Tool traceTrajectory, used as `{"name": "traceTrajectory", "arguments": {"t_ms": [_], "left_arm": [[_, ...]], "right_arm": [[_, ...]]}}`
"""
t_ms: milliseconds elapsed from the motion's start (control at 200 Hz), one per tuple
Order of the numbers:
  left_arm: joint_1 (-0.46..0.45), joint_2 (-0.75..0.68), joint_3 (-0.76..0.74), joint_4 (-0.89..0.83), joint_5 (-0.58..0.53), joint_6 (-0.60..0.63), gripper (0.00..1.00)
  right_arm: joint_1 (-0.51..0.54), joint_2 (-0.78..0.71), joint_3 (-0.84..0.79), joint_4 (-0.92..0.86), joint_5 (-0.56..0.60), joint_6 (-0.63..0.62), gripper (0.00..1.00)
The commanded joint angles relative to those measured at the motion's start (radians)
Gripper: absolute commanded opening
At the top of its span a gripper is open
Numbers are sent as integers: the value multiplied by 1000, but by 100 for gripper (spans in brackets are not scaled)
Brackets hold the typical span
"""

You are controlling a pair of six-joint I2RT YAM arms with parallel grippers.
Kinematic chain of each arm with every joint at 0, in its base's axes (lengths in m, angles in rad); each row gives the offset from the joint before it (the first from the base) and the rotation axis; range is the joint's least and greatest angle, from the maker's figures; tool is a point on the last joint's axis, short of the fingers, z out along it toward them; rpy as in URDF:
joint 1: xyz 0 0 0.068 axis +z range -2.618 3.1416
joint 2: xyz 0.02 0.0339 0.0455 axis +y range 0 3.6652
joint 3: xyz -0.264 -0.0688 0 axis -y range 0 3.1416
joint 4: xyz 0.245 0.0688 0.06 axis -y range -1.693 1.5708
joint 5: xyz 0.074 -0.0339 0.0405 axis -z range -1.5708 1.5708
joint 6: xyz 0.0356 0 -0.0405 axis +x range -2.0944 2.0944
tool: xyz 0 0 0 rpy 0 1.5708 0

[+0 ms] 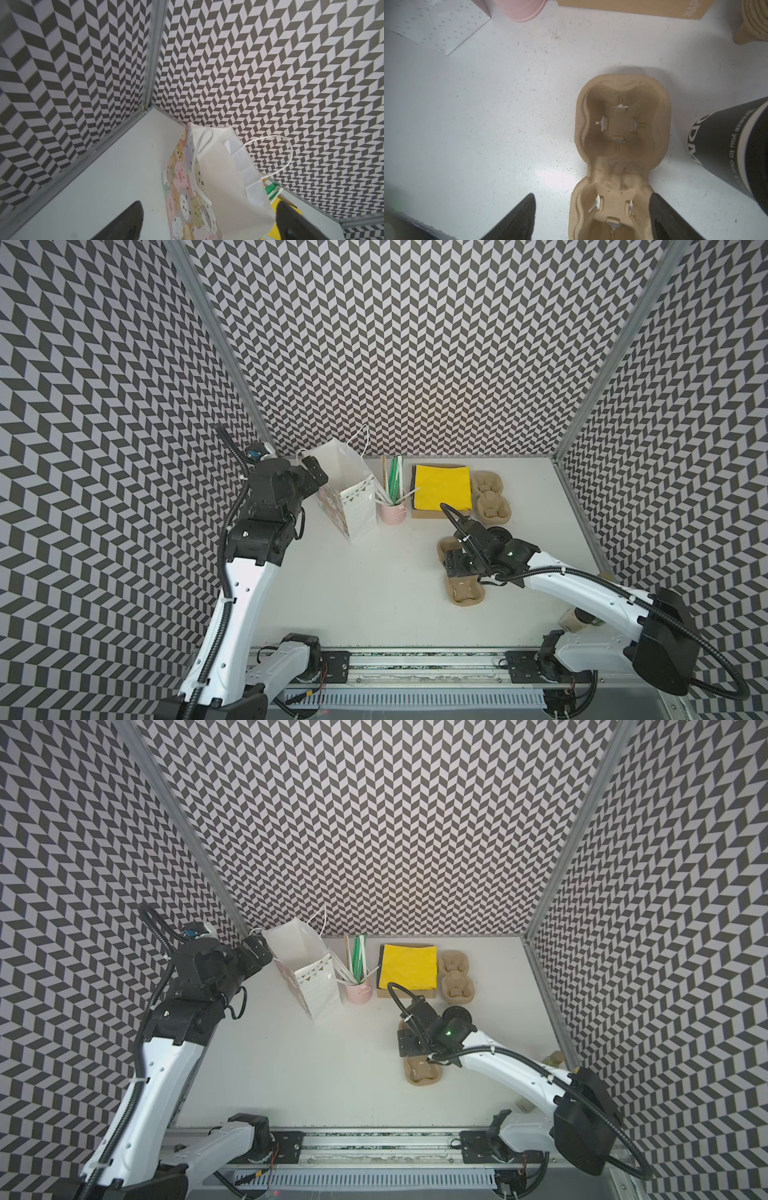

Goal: Pack the takeout coffee
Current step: 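Hold the carrier with the right gripper while the left grasps the bag rim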

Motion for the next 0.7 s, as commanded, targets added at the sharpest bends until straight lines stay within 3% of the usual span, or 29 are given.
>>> {"name": "traceTrajectory", "arguments": {"t_ms": [0,255,516,691], "left_arm": [[44,63,24,-51,172,-66,98],[53,169,18,-11,296,-71,91],[34,193,-8,14,286,-59,81],[33,191,-57,42,268,-50,65]], "right_arm": [[9,-47,7,1,9,-1,85],[32,-107,8,-9,23,8,88],[76,-93,1,-14,57,20,89],[84,-90,5,-11,58,17,89]]}}
